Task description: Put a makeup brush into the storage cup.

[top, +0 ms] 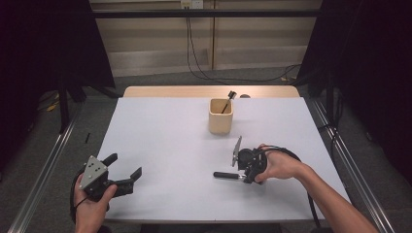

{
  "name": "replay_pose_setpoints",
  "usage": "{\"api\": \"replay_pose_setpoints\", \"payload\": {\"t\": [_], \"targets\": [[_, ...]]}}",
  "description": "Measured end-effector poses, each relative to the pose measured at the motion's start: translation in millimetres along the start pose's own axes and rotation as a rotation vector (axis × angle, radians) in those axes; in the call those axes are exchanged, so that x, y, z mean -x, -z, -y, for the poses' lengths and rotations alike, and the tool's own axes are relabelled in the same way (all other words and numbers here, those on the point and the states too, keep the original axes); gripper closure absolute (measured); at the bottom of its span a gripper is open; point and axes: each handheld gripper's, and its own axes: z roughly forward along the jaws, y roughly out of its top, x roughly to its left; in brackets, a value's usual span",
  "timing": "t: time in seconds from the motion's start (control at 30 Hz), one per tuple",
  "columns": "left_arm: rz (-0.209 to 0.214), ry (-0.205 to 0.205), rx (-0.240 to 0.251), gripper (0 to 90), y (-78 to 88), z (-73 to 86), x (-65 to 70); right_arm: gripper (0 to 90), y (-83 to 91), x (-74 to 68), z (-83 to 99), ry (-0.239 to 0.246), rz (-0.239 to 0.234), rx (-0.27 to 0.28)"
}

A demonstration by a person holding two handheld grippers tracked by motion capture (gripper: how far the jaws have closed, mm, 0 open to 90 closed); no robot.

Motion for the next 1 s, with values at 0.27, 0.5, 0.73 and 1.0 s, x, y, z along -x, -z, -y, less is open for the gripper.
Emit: {"api": "replay_pose_setpoints", "payload": {"t": [0.27,0.5,0.73,1.0], "targets": [[0.0,0.0,0.0,3.7,0.4,0.1,-0.1,71.7,1.4,4.4,8.5,-0.067,-0.039,0.076],[0.002,-0.007,-0.003,3.6,0.1,0.2,0.2,71.8,11.1,-0.7,16.1,-0.095,0.006,0.199],[0.003,-0.005,0.0,3.6,0.1,-0.1,0.8,71.8,20.4,0.4,28.1,-0.174,0.041,0.308],[0.006,-0.005,0.001,3.6,0.4,-0.1,1.4,71.7,22.0,4.4,35.5,-0.251,0.071,0.442]]}}
